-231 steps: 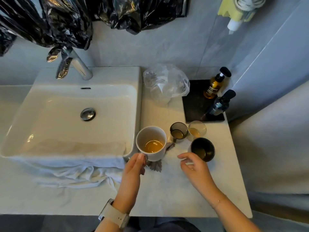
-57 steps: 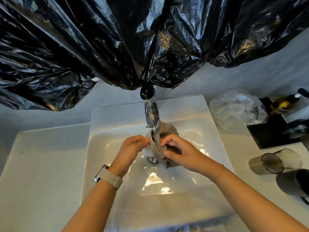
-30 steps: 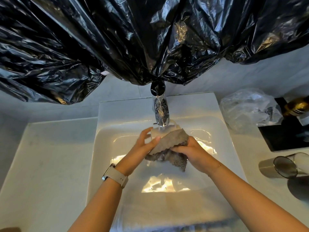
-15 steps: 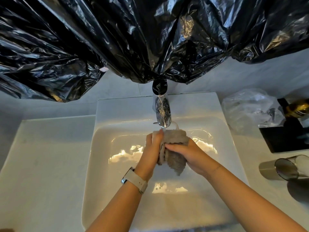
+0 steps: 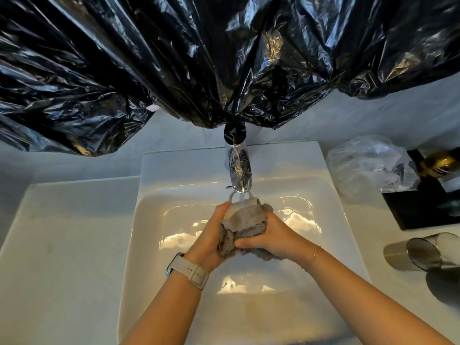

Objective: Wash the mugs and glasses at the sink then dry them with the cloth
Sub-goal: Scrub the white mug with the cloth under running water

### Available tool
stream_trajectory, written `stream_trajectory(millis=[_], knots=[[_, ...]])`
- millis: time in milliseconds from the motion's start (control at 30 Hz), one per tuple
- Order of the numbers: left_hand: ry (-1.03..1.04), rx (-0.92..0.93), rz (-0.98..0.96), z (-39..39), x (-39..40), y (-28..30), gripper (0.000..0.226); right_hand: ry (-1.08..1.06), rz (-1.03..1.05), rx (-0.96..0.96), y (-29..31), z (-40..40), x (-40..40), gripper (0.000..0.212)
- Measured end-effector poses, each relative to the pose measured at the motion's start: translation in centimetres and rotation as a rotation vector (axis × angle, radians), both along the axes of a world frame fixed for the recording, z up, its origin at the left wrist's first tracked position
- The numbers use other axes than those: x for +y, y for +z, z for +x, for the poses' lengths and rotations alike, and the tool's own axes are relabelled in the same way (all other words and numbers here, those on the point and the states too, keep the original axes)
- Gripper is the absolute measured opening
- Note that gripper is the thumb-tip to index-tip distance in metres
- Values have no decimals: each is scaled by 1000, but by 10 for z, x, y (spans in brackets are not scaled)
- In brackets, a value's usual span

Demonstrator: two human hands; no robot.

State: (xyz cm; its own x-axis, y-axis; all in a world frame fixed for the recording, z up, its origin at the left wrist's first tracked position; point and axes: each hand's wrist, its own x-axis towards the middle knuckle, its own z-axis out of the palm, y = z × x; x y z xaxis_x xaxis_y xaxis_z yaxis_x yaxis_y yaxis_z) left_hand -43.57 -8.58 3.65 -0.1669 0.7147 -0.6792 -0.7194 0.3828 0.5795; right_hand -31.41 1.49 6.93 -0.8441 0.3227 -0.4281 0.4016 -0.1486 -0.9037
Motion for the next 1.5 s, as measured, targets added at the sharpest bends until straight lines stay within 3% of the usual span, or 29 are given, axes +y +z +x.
stream_trajectory(millis=[100, 167, 233, 267, 333, 400, 533, 600, 667, 767, 900, 967, 1067, 1167, 1267, 1333, 1400, 1500], knots=[[115, 171, -66, 15, 6, 1, 49, -131, -111, 14, -2, -5, -1, 18], [181, 414, -93, 21, 4, -3, 41, -214, -391, 2, -2, -10, 1, 20], [99, 705, -83, 20, -2, -5, 52, -288, -691, -25, 1, -14, 2, 25], [59, 761, -82, 18, -4, -5, 54, -316, -755, -23, 1, -14, 2, 28], [52, 705, -89, 16, -4, -6, 43, -323, -727, 27, -2, -12, -2, 33], [88, 499, -110, 13, -2, 0, 37, -295, -551, 81, -3, -5, -8, 34], [-93, 178, -33, 1, -9, 11, 60, -83, -115, -3, 2, 11, -12, 23], [-104, 61, -43, -3, -10, 15, 67, 13, -70, -42, 8, 15, -9, 30], [-69, 82, -87, 0, -8, 15, 67, 19, -123, -26, 12, 16, -8, 34], [-17, 207, -69, 11, -7, 9, 67, -178, -138, -48, 8, 10, -12, 37], [120, 506, -89, 26, -6, 9, 66, -332, -342, -64, 7, -5, -6, 33], [146, 693, -91, 33, -8, 11, 66, -326, -541, -117, 14, -13, 2, 26], [155, 831, -50, 30, -11, 11, 59, -228, -606, -74, 14, -18, 9, 37], [89, 579, -93, 12, -8, 13, 55, -149, -448, 0, 8, -11, 1, 40], [60, 89, -159, -2, -5, 15, 52, -54, -74, -141, 6, -6, -10, 47], [68, -104, -177, -5, -6, 15, 48, -43, 98, -193, 0, -7, -12, 59], [20, -64, -114, -5, -8, 8, 53, -113, 61, -155, -5, -6, -11, 48], [-103, 292, -15, 0, -13, 0, 57, -255, -271, -11, -9, -5, -5, 22]])
